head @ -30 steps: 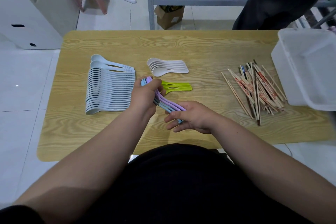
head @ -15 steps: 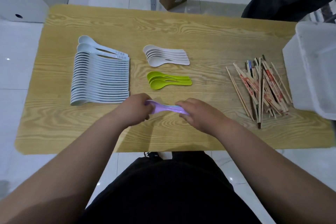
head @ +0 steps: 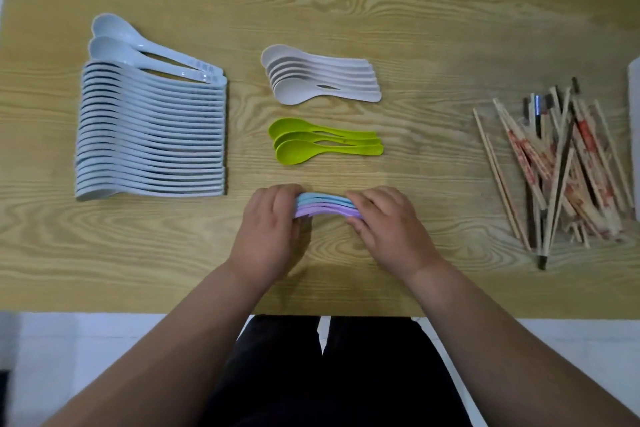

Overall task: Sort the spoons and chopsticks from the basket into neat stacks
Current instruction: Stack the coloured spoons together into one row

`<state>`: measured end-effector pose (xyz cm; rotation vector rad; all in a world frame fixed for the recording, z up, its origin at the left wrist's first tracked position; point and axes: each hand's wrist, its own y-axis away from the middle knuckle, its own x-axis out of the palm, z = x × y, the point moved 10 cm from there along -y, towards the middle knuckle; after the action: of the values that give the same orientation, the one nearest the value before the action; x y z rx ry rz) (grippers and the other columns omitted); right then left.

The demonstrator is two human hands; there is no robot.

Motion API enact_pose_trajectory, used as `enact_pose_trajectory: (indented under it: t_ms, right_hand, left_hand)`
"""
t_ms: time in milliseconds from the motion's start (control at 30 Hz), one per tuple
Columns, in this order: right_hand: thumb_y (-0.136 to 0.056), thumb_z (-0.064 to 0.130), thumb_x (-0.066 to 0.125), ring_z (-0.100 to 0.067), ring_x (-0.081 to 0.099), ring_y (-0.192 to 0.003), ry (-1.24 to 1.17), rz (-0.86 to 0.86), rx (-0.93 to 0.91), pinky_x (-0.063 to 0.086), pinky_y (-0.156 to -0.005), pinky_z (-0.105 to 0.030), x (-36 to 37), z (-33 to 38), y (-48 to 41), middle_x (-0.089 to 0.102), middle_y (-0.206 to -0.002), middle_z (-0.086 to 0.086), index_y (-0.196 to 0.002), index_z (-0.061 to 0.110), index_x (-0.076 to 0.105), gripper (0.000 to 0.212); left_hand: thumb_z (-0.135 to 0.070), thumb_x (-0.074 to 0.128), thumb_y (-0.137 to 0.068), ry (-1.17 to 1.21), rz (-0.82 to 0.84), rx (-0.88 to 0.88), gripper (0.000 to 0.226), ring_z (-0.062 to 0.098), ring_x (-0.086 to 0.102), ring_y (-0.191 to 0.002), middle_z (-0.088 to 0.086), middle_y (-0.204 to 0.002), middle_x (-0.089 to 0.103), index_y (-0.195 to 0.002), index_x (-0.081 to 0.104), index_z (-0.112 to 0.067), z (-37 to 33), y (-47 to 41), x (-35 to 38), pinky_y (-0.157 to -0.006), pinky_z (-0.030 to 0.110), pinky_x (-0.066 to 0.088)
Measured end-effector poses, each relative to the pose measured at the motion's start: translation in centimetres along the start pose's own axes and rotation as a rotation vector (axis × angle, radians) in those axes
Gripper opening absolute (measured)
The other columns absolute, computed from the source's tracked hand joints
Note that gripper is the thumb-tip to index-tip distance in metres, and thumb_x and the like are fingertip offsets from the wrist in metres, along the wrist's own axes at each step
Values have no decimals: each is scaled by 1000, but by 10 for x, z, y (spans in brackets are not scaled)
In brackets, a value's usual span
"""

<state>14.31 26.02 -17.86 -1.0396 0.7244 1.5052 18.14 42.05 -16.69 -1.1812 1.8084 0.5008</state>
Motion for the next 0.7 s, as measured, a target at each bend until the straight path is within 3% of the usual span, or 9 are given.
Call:
enact_pose_trajectory:
  t_ms: [133,267,433,567,700]
  right_hand:
    - [-104,33,50,-35,60,-105,16,-98,1,47,-95,-45,-1,-9,-2,65,-116,-13,-125,4,68,40]
    - [-101,33,59,-41,53,-123,144,-147,-30,41,-102,-57,-6,-14,-14,61,-132,-19,-123,11,71,33]
    - [-94,41,64,-40,34,-145,241,-139,-74,25,-115,-61,-11,-20,-36,47,-152,-10,-118,26,74,30]
    - [-93,28,64,-46,33,-144,127,-86,-150,31,-113,-62,-5,-25,-59,46,-152,-17,-118,15,73,30]
    - [-98,21,59,-43,51,-127,91,-105,-201,40,-110,-50,-5,-23,-65,54,-143,-19,-132,11,65,36]
  left_hand:
    - [-2,75,-77,-21,-24,-15,50,35,55,-95,15,-110,61,-121,52,-5,4,-3,14,-89,42,42]
    - [-16,75,-79,-109,-39,-64,43,42,56,-113,17,-127,55,-120,64,-8,15,-14,15,-103,46,37]
    - [-29,70,-87,-210,-31,74,31,56,26,-142,31,-151,36,-108,67,-6,10,-42,6,-108,66,30]
    - [-30,70,-89,-161,15,105,33,57,18,-144,36,-153,27,-98,66,0,17,-61,9,-112,65,26]
    - [-30,70,-89,-120,-35,122,35,52,41,-132,34,-147,39,-102,64,3,22,-69,7,-112,55,31]
